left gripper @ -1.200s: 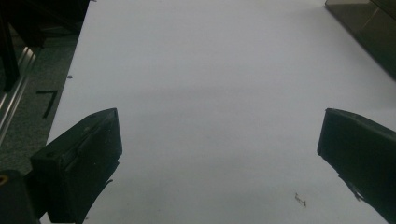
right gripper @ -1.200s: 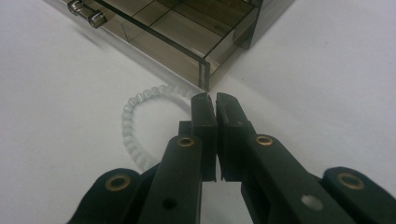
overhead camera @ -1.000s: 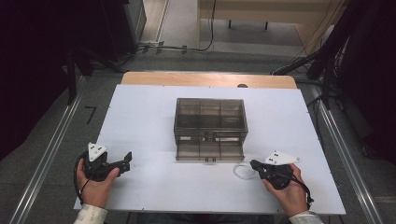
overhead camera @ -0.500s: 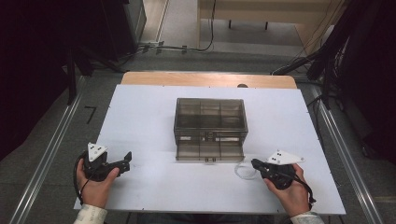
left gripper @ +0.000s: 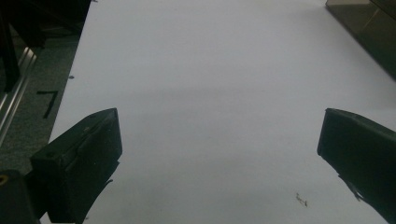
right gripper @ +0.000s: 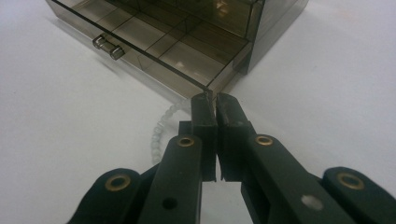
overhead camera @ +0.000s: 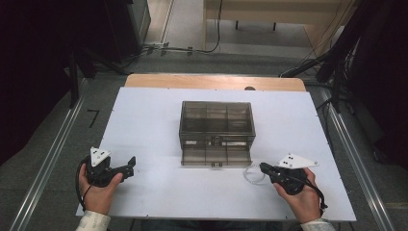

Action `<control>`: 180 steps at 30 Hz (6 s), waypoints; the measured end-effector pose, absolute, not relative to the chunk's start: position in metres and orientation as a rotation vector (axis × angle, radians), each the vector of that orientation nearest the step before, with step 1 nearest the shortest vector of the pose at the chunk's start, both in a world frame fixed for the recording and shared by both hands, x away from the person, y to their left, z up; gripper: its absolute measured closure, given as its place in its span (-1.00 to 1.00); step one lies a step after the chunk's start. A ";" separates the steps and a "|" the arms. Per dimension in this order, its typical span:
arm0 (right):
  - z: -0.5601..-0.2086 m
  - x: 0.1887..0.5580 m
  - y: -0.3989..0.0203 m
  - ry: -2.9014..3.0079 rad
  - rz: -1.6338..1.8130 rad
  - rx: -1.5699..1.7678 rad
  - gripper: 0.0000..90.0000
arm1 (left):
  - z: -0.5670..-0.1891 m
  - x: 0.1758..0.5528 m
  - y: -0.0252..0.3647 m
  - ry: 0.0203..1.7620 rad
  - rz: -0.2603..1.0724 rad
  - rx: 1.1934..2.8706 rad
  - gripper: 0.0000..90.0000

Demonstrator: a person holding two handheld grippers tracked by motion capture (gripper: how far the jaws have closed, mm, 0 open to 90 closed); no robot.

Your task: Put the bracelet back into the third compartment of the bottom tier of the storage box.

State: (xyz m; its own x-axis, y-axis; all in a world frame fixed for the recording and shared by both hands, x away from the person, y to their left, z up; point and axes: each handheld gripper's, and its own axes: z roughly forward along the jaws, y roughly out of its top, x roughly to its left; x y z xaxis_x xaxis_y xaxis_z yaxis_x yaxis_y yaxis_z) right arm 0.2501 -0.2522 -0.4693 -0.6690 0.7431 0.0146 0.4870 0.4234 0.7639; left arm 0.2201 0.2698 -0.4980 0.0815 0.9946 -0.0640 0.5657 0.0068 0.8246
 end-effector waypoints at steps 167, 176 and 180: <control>-0.482 0.306 -0.193 2.382 1.006 1.113 0.70 | -0.498 0.220 0.271 1.562 0.744 1.645 -1.00; -0.482 0.303 -0.190 2.435 0.984 1.120 0.95 | -0.498 0.220 0.272 1.562 0.745 1.644 -1.00; -0.482 0.303 -0.190 2.452 0.984 1.131 0.95 | -0.498 0.220 0.272 1.564 0.745 1.644 -1.00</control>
State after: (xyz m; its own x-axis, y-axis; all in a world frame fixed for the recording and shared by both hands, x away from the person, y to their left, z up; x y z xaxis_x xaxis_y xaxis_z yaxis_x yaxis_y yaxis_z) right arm 0.3029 -0.1902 -0.4816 -0.6604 0.7499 0.0390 0.5689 0.4658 0.6777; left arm 0.2195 0.2718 -0.4982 0.0902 0.9930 -0.0764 0.5659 0.0120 0.8244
